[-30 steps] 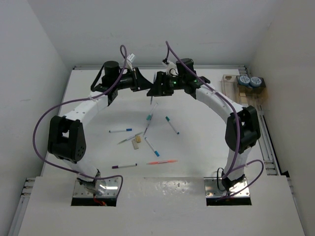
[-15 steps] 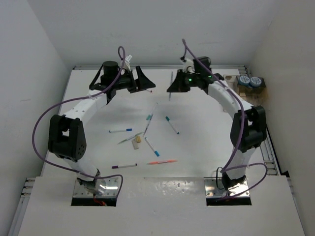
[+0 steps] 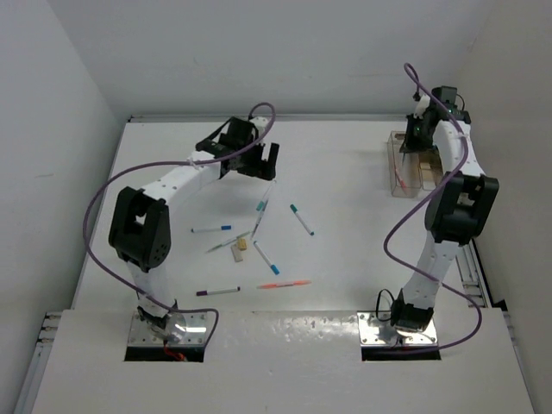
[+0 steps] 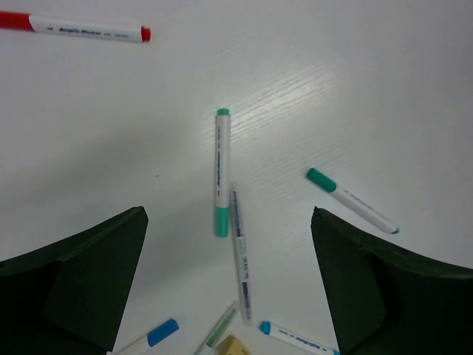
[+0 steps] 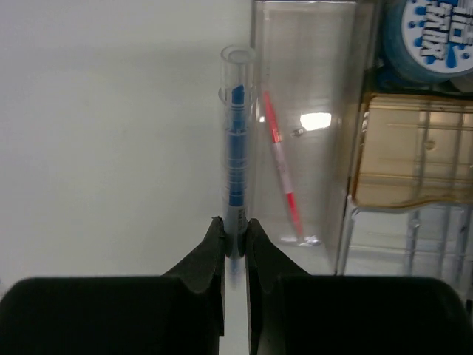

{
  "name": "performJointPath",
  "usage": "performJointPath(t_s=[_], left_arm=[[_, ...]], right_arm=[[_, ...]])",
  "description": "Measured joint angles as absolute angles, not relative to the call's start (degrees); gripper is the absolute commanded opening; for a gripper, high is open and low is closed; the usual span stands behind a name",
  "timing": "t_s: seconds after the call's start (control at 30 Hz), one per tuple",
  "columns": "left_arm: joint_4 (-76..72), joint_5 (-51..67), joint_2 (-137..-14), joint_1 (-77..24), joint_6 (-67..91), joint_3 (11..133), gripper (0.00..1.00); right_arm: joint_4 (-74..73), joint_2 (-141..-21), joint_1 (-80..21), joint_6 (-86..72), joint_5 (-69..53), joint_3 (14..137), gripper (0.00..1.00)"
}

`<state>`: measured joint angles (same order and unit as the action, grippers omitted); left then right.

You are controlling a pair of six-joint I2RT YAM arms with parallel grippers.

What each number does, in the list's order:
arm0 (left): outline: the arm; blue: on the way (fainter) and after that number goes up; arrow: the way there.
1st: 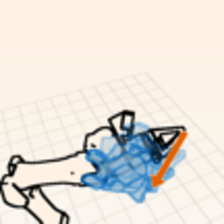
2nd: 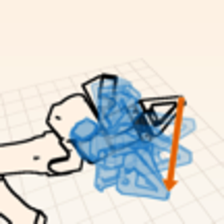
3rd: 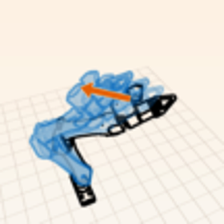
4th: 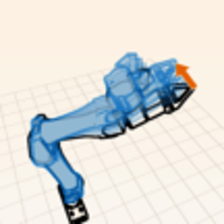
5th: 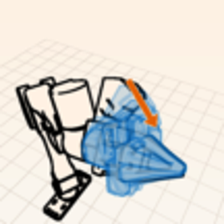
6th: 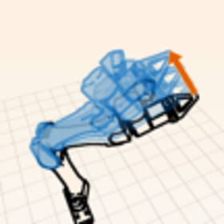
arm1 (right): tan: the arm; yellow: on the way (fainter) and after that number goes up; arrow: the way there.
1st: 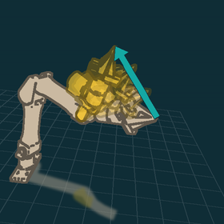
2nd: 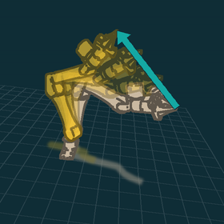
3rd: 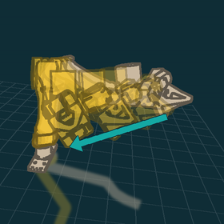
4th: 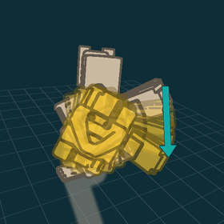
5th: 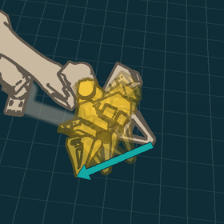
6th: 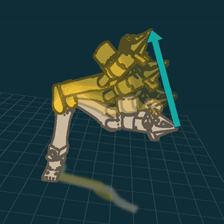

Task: Sort the stationery into containers
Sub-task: Place the pen in the storage box.

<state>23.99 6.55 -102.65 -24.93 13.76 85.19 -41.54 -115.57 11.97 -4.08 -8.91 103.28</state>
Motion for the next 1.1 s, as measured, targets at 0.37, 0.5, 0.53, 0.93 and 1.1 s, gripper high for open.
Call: performJointPath(t_s=[0.37, 0.5, 0.53, 0.93, 1.1], left_arm=[[33.01, -6.09, -111.22, -28.29, 11.46, 87.26, 0.95], [33.47, -6.63, -111.77, -28.84, 11.2, 87.29, 0.9], [33.67, -6.61, -112.05, -28.97, 11.11, 87.35, 0.88], [35.03, -2.94, -116.42, -29.69, 10.35, 87.64, 0.49], [34.92, -1.78, -113.89, -30.74, 10.52, 82.37, 0.51]], right_arm=[[-45.1, -126.54, 12.99, 1.52, -1.76, 106.8, 0.35], [-45.01, -126.56, 13.02, 2.5, -0.25, 106.61, 0.53], [-45.06, -126.56, 13.02, 2.57, -0.05, 106.61, 0.53], [-45.71, -120.66, 12.62, -0.62, -4.4, 104.4, 0.52], [-45.69, -116.49, 11.44, -2.04, -6.5, 104.4, 0.52]])
